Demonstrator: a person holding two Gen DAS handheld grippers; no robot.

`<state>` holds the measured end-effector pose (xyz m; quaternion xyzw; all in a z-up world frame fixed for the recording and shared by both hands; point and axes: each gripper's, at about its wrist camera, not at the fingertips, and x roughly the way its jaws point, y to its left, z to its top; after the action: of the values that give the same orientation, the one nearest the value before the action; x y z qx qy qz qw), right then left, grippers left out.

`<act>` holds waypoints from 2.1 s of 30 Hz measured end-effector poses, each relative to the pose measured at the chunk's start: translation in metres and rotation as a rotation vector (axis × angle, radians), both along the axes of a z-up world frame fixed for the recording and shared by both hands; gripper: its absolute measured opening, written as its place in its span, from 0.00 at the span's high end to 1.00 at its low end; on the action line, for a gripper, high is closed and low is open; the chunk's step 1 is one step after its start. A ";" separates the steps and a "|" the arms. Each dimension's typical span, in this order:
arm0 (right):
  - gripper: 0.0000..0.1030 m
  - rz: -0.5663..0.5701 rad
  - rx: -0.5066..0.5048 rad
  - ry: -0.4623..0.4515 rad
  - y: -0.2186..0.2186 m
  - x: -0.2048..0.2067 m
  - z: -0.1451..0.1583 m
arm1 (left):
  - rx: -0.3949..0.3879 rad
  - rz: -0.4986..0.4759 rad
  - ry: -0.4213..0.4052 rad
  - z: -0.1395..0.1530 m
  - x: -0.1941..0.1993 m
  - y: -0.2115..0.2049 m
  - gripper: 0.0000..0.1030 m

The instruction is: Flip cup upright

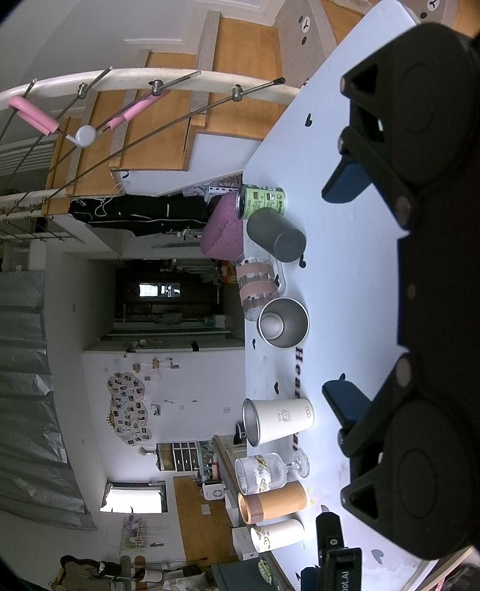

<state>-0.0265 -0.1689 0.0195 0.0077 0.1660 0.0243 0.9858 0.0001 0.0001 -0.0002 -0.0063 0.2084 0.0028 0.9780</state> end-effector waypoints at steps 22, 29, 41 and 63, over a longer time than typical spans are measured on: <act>0.00 0.015 0.012 -0.002 0.000 0.004 0.000 | 0.000 0.000 0.000 0.000 0.000 0.000 0.00; 0.00 0.107 0.035 -0.023 0.004 0.047 0.005 | -0.003 0.004 0.000 0.001 0.000 0.002 0.00; 0.00 0.189 -0.034 0.004 0.033 0.173 0.001 | -0.015 0.016 -0.010 -0.004 -0.006 0.017 0.00; 0.18 0.138 -0.098 0.231 0.065 0.305 -0.057 | -0.055 0.051 0.037 -0.020 0.001 0.044 0.00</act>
<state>0.2788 -0.1037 -0.0373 -0.0494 0.2794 0.0830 0.9553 0.0007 0.0441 -0.0207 -0.0386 0.2263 0.0222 0.9730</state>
